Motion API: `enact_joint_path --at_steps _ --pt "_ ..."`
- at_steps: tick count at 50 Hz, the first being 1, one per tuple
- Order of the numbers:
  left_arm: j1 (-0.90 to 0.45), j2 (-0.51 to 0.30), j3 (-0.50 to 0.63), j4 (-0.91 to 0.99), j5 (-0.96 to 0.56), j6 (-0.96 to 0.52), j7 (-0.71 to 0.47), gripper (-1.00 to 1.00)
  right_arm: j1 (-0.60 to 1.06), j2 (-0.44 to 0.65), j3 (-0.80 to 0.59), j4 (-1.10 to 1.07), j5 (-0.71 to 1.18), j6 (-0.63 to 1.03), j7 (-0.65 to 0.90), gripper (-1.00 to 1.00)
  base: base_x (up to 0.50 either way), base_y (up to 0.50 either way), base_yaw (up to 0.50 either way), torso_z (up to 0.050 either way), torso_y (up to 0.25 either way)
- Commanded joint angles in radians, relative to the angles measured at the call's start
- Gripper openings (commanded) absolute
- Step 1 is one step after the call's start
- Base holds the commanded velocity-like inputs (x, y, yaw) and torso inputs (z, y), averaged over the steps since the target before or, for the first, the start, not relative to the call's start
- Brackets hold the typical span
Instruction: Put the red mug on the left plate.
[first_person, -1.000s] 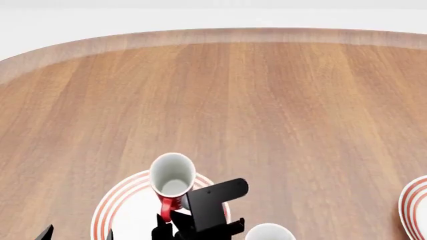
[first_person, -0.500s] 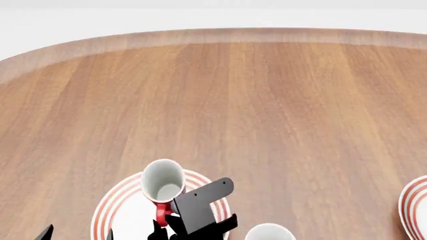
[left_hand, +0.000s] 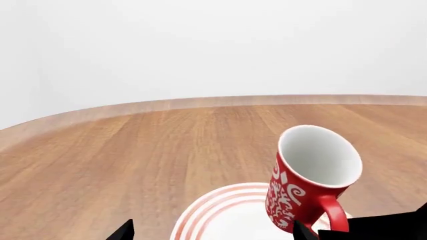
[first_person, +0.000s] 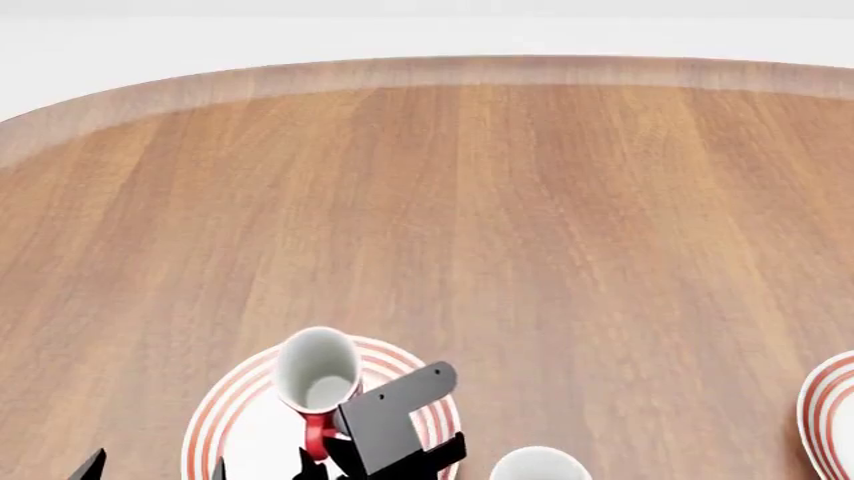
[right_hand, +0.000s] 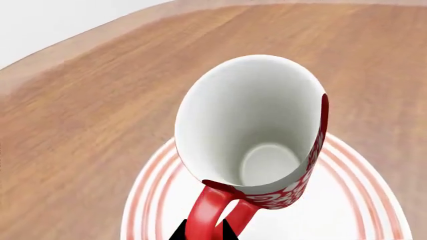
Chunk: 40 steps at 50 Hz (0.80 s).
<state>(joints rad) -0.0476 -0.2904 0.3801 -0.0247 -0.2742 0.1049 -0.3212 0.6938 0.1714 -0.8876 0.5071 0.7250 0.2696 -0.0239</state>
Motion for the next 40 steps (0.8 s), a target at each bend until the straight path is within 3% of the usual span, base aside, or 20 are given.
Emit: enact_joint_path --at_steps 1,15,29,40 --pt "-0.002 -0.003 0.002 -0.001 -0.004 0.001 -0.001 1.00 0.038 -0.100 0.006 0.230 -0.036 -0.118 -0.102 -1.00 0.00 0.00 0.00 0.000 0.000" --pt "0.001 -0.006 0.006 0.005 -0.004 0.001 -0.008 1.00 0.083 -0.169 -0.029 0.416 -0.010 -0.190 -0.165 -1.00 0.00 0.00 0.00 0.000 0.000" --pt "-0.001 -0.008 0.009 0.003 -0.008 0.005 -0.009 1.00 0.189 -0.171 -0.465 0.533 0.384 -0.332 -0.131 -1.00 0.00 0.00 0.00 0.000 0.001" --pt "-0.003 -0.010 0.011 0.001 -0.011 0.005 -0.010 1.00 0.211 -0.171 -0.621 0.557 0.525 -0.357 -0.117 -1.00 0.00 0.00 0.00 0.000 0.000"
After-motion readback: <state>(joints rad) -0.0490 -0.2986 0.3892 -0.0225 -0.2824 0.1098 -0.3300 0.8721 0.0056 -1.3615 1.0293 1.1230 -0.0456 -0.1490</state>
